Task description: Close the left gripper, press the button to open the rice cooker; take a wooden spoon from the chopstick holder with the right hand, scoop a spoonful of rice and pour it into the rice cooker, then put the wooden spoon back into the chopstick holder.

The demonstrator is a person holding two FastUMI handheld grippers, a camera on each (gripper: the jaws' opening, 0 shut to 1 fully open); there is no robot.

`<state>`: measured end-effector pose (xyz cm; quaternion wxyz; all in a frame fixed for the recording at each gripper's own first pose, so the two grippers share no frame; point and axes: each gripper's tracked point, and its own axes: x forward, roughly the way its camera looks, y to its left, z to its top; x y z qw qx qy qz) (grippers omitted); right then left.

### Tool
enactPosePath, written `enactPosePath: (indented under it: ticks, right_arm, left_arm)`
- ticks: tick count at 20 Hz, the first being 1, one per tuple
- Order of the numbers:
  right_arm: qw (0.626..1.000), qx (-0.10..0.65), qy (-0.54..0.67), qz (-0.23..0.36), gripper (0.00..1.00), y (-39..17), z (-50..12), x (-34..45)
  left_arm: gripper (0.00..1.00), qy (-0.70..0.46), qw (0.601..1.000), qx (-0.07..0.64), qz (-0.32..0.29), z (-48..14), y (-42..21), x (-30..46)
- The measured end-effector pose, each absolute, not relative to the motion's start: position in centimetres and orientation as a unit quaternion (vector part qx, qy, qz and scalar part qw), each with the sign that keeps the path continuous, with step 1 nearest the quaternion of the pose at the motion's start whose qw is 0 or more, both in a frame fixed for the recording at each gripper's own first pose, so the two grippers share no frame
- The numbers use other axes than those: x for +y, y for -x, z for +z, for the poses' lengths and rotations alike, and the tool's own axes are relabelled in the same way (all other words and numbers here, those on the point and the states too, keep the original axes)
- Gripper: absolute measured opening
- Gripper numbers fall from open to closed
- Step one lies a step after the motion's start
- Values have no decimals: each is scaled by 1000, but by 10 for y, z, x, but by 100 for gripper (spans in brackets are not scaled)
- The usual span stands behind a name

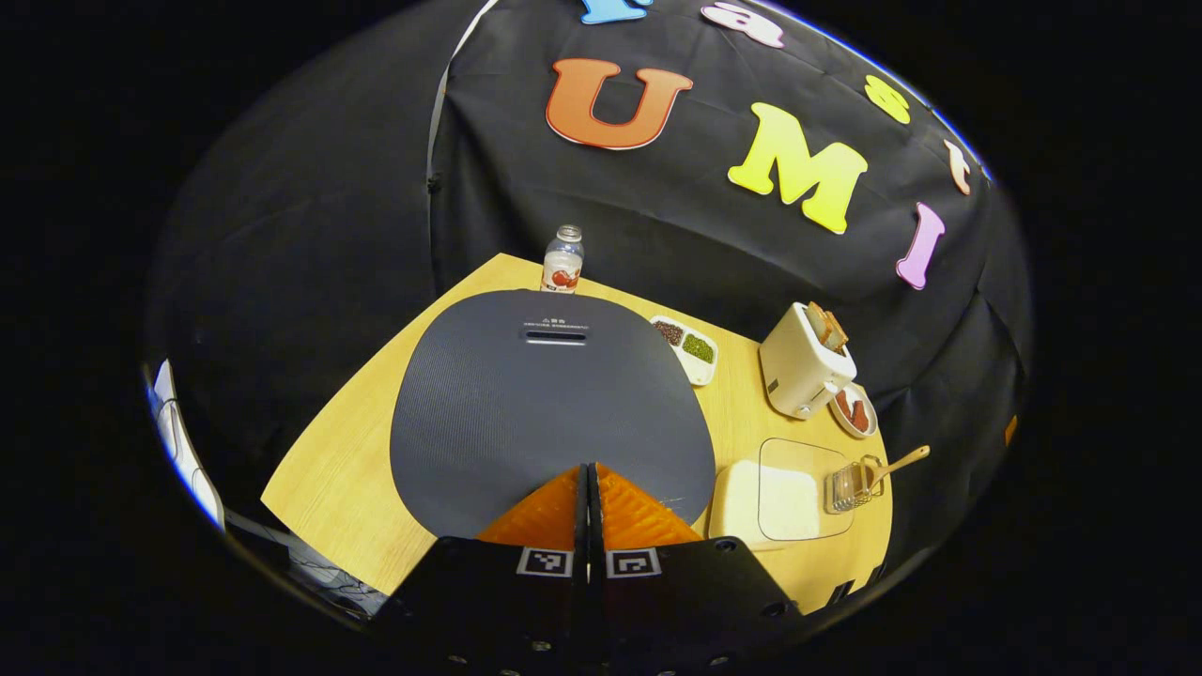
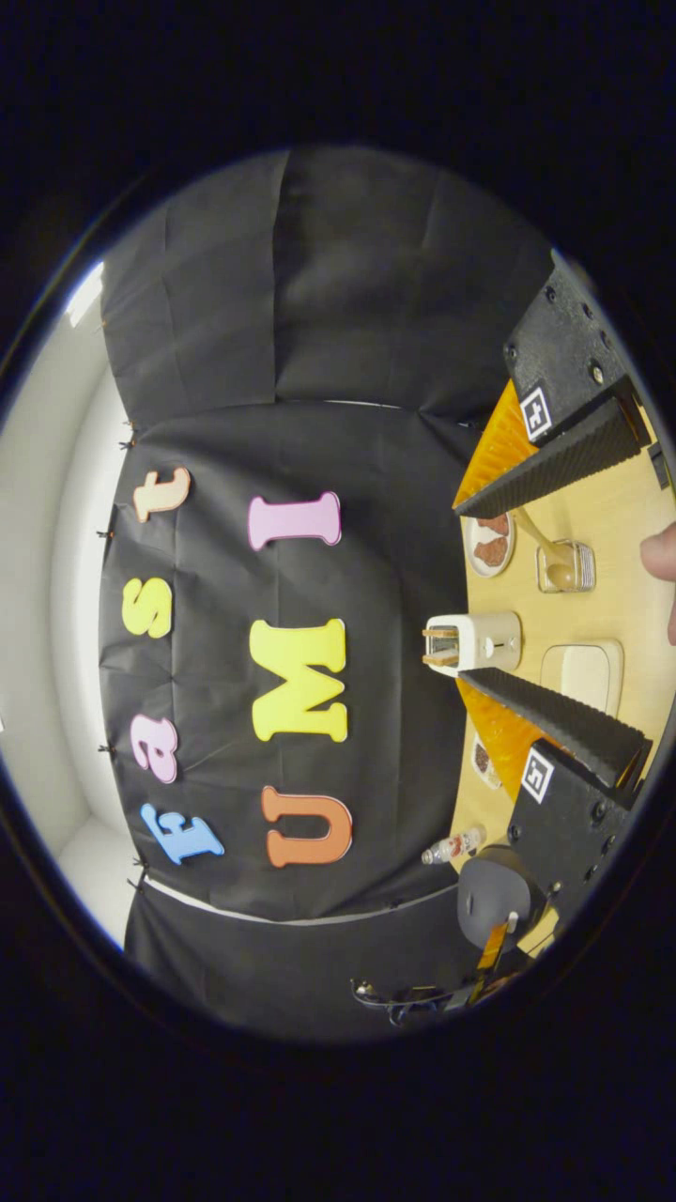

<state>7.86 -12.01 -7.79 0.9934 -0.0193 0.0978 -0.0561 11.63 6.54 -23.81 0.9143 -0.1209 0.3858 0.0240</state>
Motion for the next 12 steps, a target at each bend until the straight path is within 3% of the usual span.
enactPosePath:
  ticks: [7, 12]
  right_arm:
    - [993, 106, 17, -39, 100, -82, -85, -100]
    - [995, 92, 16, -31, 100, -78, -72, -94]
  left_arm:
    - [0, 85, 911, 403, 22, -246, -110, 65]
    - [0, 80, 925, 372, 17, -240, -114, 66]
